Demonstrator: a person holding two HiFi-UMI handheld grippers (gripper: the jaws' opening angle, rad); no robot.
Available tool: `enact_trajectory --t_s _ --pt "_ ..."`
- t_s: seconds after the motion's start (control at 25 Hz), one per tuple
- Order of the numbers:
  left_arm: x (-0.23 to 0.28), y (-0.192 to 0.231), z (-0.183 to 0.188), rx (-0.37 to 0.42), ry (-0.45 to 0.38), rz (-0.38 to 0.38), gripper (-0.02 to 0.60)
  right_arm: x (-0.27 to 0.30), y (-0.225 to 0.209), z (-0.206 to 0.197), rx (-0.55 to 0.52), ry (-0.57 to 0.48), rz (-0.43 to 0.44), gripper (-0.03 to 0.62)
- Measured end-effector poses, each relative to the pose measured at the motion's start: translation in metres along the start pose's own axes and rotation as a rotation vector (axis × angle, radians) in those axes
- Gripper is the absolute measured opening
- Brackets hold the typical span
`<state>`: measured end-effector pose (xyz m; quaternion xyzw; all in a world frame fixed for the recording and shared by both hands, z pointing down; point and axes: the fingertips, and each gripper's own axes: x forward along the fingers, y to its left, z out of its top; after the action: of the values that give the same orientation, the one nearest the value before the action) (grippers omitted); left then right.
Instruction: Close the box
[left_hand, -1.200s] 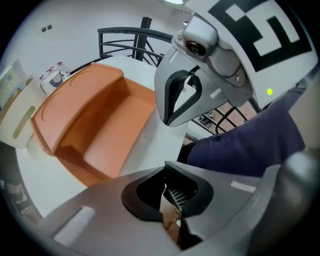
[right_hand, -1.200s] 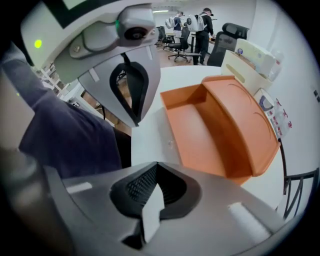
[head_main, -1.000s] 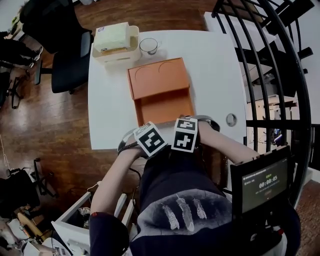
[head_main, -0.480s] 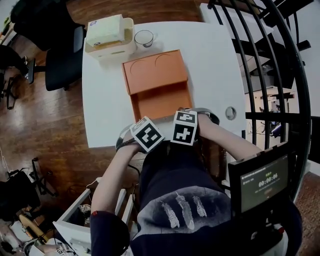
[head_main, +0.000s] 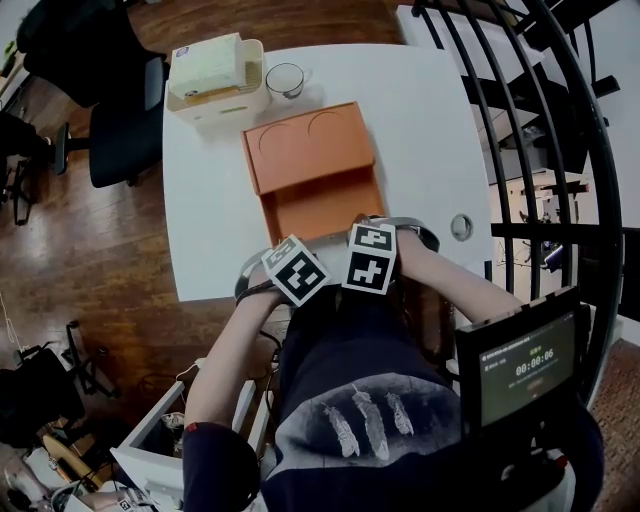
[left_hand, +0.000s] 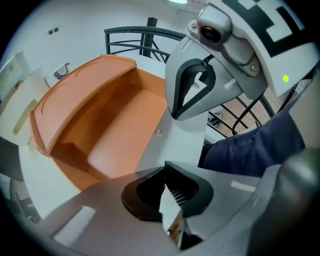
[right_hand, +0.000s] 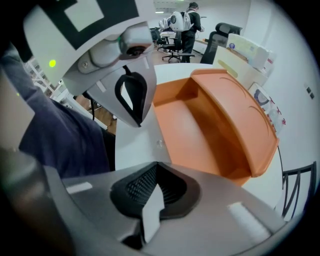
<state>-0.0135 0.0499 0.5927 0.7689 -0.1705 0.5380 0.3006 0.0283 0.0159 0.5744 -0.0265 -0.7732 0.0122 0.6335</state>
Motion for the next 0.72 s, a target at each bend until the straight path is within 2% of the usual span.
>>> enact_trajectory --t_s 0.72 --pt "-0.0009 0.0037 0.0058 -0.015 -0.005 0.015 0.014 -0.0042 -0.0076 -0.0016 -0.004 -0.004 -0.017 0.005"
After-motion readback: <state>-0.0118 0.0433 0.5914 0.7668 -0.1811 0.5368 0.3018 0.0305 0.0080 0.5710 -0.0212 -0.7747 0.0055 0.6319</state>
